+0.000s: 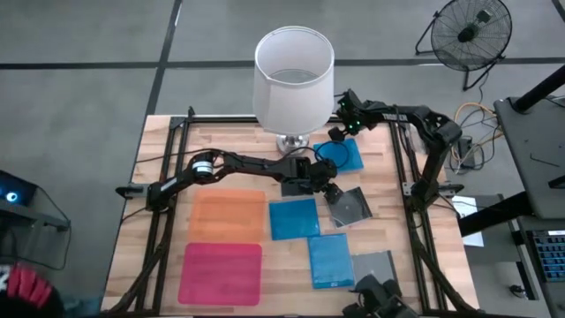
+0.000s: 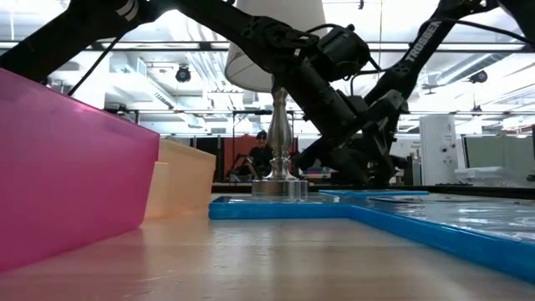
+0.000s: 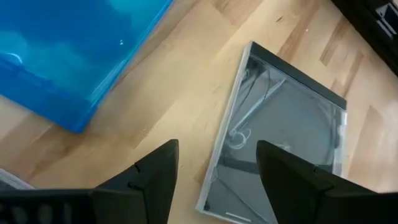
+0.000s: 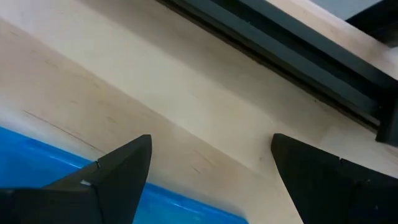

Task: Pick & place jewel cases by type
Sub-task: Put the top blue CD case into the orange bin

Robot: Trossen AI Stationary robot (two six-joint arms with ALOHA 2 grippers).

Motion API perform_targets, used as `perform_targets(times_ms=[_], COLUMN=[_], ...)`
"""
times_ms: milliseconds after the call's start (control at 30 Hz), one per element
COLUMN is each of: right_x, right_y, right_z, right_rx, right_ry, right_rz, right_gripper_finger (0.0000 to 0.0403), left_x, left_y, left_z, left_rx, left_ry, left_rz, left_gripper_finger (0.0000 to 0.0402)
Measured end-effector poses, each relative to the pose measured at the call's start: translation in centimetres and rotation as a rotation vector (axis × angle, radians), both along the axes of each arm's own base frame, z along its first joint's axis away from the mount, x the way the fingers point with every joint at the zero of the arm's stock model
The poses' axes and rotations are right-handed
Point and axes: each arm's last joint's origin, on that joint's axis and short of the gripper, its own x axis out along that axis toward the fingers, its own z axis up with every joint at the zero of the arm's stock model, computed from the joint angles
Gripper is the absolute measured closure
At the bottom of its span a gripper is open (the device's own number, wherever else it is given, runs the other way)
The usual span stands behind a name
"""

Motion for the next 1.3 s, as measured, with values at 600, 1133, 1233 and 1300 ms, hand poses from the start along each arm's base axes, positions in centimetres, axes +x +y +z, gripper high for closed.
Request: perform_targets(times_ms=[600,1133,1233,1300], right_x=[-1.2,-1.1,-1.1,-1.1], right_y=[1.5,1.4,1.3,1.2], right_z=[1.5,1.5,1.5,1.5], right_rx=[-0.021,-0.036,-0.046,-0.049], right_ry=[0.015,0.012,0.004,0.002], right_rz=[0.022,0.032,0.032,0.032], right_gripper_finger=[0.0075,0.0075,0.0075,0.0075], left_x=[0.1,0.0,0.0,0.1], left_y=[0.3,0.3,0.3,0.4], left_z=[-1.9,-2.2,-2.2,-2.4], left_rx=[0.04,0.034,0.034,0.033], left_ry=[0.049,0.061,0.062,0.065], left_rz=[0.114,0.091,0.092,0.093], left_gripper_finger=[0.0204,0.0393,0.0399,0.0401])
